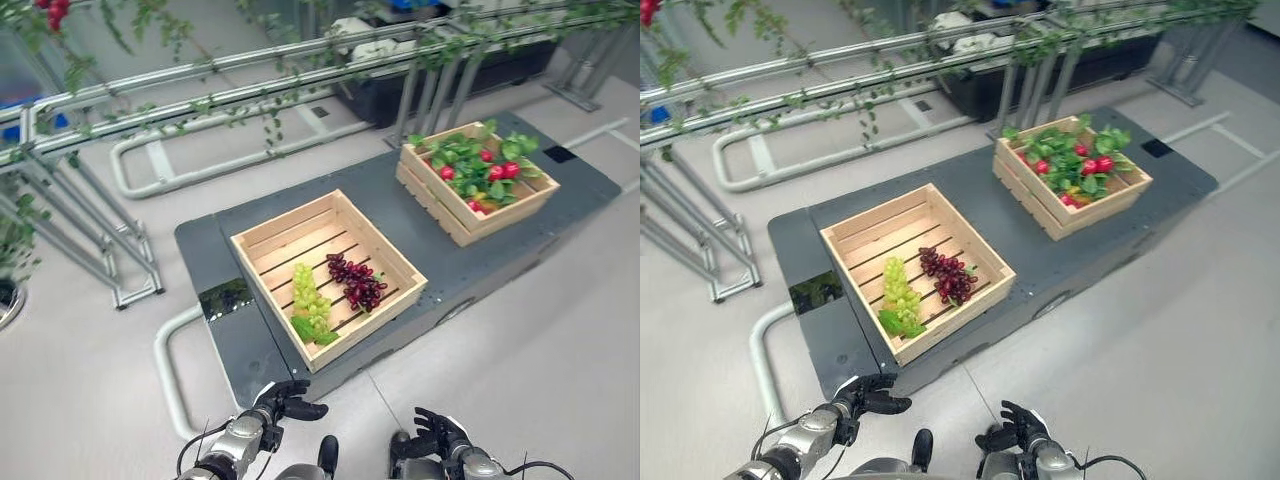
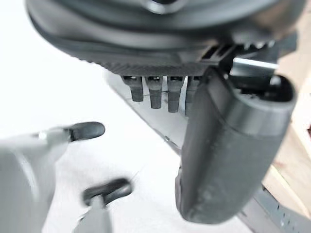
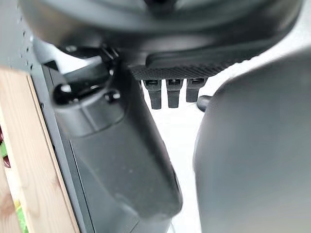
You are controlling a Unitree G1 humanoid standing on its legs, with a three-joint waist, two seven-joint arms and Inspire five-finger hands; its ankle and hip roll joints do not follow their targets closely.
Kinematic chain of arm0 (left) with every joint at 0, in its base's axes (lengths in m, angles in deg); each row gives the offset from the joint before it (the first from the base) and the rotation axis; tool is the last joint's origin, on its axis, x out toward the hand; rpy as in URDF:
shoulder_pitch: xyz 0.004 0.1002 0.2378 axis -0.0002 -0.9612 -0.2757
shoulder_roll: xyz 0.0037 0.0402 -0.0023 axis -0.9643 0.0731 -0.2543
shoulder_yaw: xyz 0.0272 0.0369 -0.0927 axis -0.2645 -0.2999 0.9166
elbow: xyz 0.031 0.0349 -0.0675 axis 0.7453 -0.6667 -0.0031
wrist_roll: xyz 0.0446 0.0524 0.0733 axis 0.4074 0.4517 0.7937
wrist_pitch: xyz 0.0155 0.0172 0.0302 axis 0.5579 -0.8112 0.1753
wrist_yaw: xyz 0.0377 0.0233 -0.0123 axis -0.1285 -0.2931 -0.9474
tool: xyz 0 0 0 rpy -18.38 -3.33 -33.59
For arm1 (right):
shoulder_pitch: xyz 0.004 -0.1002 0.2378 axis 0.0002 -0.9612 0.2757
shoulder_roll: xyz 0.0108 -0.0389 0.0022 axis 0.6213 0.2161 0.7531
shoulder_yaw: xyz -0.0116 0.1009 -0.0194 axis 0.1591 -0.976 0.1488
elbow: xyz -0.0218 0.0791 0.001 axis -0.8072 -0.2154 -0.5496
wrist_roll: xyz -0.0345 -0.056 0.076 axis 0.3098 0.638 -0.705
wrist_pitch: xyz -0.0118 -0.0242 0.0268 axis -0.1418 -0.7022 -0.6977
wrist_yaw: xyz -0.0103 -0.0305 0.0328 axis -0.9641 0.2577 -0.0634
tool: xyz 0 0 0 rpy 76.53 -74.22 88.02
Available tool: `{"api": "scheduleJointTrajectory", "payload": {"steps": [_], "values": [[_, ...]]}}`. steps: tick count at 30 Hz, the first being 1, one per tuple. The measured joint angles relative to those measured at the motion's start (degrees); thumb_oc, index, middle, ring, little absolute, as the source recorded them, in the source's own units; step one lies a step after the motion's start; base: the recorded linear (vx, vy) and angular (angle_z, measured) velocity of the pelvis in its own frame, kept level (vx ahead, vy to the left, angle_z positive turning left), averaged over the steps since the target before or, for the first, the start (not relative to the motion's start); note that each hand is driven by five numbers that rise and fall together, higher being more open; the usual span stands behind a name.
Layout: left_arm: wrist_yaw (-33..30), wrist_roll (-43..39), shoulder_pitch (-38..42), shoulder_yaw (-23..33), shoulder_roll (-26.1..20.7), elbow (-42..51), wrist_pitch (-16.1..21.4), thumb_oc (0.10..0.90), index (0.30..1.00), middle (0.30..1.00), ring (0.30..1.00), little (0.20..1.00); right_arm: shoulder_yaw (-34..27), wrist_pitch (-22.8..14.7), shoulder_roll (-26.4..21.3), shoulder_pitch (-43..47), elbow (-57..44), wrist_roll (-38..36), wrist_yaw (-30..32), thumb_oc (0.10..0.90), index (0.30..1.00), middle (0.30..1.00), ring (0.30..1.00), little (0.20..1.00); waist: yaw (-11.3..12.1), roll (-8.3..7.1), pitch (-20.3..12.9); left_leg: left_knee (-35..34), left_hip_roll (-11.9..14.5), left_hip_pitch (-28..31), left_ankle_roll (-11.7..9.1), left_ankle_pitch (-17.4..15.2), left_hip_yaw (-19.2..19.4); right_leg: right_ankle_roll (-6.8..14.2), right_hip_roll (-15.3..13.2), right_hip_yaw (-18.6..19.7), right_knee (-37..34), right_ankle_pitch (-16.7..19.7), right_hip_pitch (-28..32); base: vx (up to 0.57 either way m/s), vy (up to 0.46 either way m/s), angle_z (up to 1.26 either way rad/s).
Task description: Pick up the fruits from the basket on one side to the basket on the other side
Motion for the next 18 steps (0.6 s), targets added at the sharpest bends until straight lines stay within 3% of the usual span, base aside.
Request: {"api": "scheduleJointTrajectory", "payload": {"steps": [1,2,3,4,5,7,12,16,18], "values": [[0.1,0.0,-0.2,-0.3,-0.1,-0.1,0.0,0.800,0.900,0.900,0.900,0.900,-0.1,-0.2,0.2,-0.1,0.0,-1.2,0.0,0.800,0.900,0.900,0.900,0.900,-0.2,-0.74,0.0,0.0,-0.3,0.1,-1.1,-0.2,-1.4,0.1,-0.2,1.4,-2.7,1.8,0.5,0.20,-0.324,1.04],[0.3,0.0,-0.6,-0.2,-0.6,-0.2,0.1,0.800,0.900,0.900,0.900,0.900,-0.2,-0.3,0.8,-0.5,0.2,-1.2,0.0,0.800,0.900,0.900,0.900,0.900,-0.3,-2.42,-0.1,0.6,-1.0,0.2,-2.2,-0.9,-3.2,0.2,-1.0,3.4,-3.2,2.2,1.1,0.17,-0.298,0.93],[0.3,0.0,-0.7,-0.2,-1.0,-0.2,0.1,0.800,0.900,0.900,0.900,0.900,-0.4,-0.4,1.4,-0.8,0.2,-1.3,0.0,0.800,0.900,0.900,0.900,0.900,-0.4,-3.56,-0.1,1.2,-1.3,-0.1,-3.0,-1.6,-3.1,0.2,-1.3,3.9,-3.0,4.3,1.9,0.14,-0.309,1.08],[0.3,0.0,-0.8,-0.2,-1.0,-0.3,0.1,0.800,0.900,0.900,0.900,0.900,-0.7,-0.5,1.7,-0.8,0.5,-1.2,0.0,0.800,0.900,0.900,0.900,0.900,-1.0,-3.95,-0.1,3.5,-0.3,-0.7,-4.4,-3.0,-1.3,-1.5,-0.6,3.5,-2.6,6.2,3.0,0.16,-0.398,1.01],[0.9,0.0,-1.3,-0.3,-0.9,0.3,0.3,0.800,0.900,0.900,0.900,0.900,-0.9,-0.6,1.5,-0.5,1.1,-1.2,0.0,0.800,0.900,0.900,0.900,0.900,-0.9,-3.52,-0.4,5.8,1.4,-1.8,-5.6,-4.5,1.3,-2.2,1.0,3.6,-2.3,5.7,3.7,0.19,-0.503,0.86],[1.1,-0.1,-1.6,0.0,-0.6,0.4,0.6,0.800,0.900,0.900,0.900,0.900,-1.5,-0.9,1.6,0.5,1.5,-1.3,0.0,0.800,0.900,0.900,0.900,0.900,-1.2,-3.35,-0.4,7.7,3.4,-2.9,-6.9,-5.6,1.1,-3.5,3.0,3.8,-1.6,4.3,4.6,0.17,-0.486,0.74],[1.6,-3.1,-1.6,-0.2,0.6,0.6,0.7,0.800,0.900,0.900,0.900,0.900,-1.7,-0.8,1.2,2.1,1.0,-1.7,0.1,0.800,0.900,0.900,0.900,0.900,-1.8,-2.99,-0.4,7.3,7.3,-3.1,-9.1,-4.6,1.5,-6.4,6.9,3.2,-0.6,1.6,5.9,0.12,-0.321,0.63],[1.8,-3.4,-0.3,-0.3,1.8,1.5,1.3,0.800,0.900,0.900,0.900,0.900,-1.8,-0.1,0.2,2.5,1.4,-1.8,0.1,0.800,0.900,0.900,0.900,0.900,-1.8,-2.27,-0.2,12.4,7.4,-6.4,-11.0,-2.8,2.6,-8.2,7.9,0.6,-0.7,0.1,7.6,0.10,-0.183,0.65],[2.1,-3.4,-0.1,-0.2,1.7,3.2,2.2,0.800,0.900,0.900,0.900,0.900,-1.9,0.4,-0.8,2.1,1.4,-1.8,0.2,0.800,0.900,0.900,0.900,0.900,-1.4,-2.22,-0.1,12.4,6.8,-7.2,-11.4,0.3,3.8,-9.2,7.2,-0.8,-0.8,-0.2,7.9,0.07,-0.008,0.71]]}}
